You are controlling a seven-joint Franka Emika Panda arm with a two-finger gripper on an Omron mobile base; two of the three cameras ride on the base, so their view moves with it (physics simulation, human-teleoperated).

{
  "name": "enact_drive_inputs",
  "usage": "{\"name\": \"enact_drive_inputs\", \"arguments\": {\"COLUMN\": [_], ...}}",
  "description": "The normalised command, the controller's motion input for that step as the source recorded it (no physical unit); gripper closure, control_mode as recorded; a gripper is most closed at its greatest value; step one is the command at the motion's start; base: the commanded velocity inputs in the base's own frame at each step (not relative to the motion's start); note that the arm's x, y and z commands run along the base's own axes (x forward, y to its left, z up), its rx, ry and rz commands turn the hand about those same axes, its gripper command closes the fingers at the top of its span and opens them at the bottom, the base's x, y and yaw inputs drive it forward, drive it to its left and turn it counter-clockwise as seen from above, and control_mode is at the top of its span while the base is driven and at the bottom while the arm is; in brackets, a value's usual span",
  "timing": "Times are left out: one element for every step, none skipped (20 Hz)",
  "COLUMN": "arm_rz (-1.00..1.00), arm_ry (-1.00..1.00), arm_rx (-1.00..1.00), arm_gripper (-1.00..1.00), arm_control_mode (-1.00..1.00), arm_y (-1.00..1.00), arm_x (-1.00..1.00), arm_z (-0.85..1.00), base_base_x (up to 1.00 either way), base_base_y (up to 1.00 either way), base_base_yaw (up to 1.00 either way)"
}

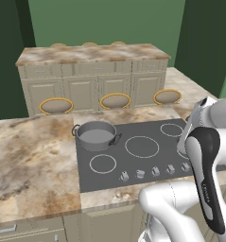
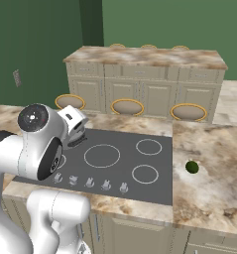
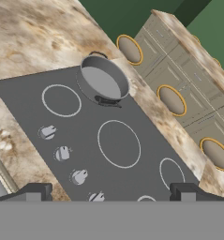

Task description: Turn on the burner for the pot on the stove. Wait thirty seconds for the pot to heat up. Then add the lime to the pot.

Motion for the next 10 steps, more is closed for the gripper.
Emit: {"name": "enact_drive_inputs", "arguments": {"arm_rz": [0.0, 0.0, 0.0, 0.0, 0.0, 0.0, 0.0, 0.0, 0.0, 0.0], "arm_ry": [0.0, 0.0, 0.0, 0.0, 0.0, 0.0, 0.0, 0.0, 0.0, 0.0], "arm_rx": [0.0, 0.0, 0.0, 0.0, 0.0, 0.0, 0.0, 0.0, 0.0, 0.0], "arm_gripper": [-1.0, -1.0, -1.0, -1.0, -1.0, -1.0, -1.0, -1.0, -1.0, -1.0], "arm_control_mode": [-1.0, -1.0, -1.0, -1.0, -1.0, -1.0, -1.0, -1.0, -1.0, -1.0], "arm_y": [0.0, 0.0, 0.0, 0.0, 0.0, 0.0, 0.0, 0.0, 0.0, 0.0], "arm_x": [0.0, 0.0, 0.0, 0.0, 0.0, 0.0, 0.0, 0.0, 0.0, 0.0], "arm_z": [0.0, 0.0, 0.0, 0.0, 0.0, 0.0, 0.0, 0.0, 0.0, 0.0], "base_base_x": [0.0, 0.0, 0.0, 0.0, 0.0, 0.0, 0.0, 0.0, 0.0, 0.0], "base_base_y": [0.0, 0.0, 0.0, 0.0, 0.0, 0.0, 0.0, 0.0, 0.0, 0.0], "base_base_yaw": [0.0, 0.0, 0.0, 0.0, 0.0, 0.0, 0.0, 0.0, 0.0, 0.0]}}
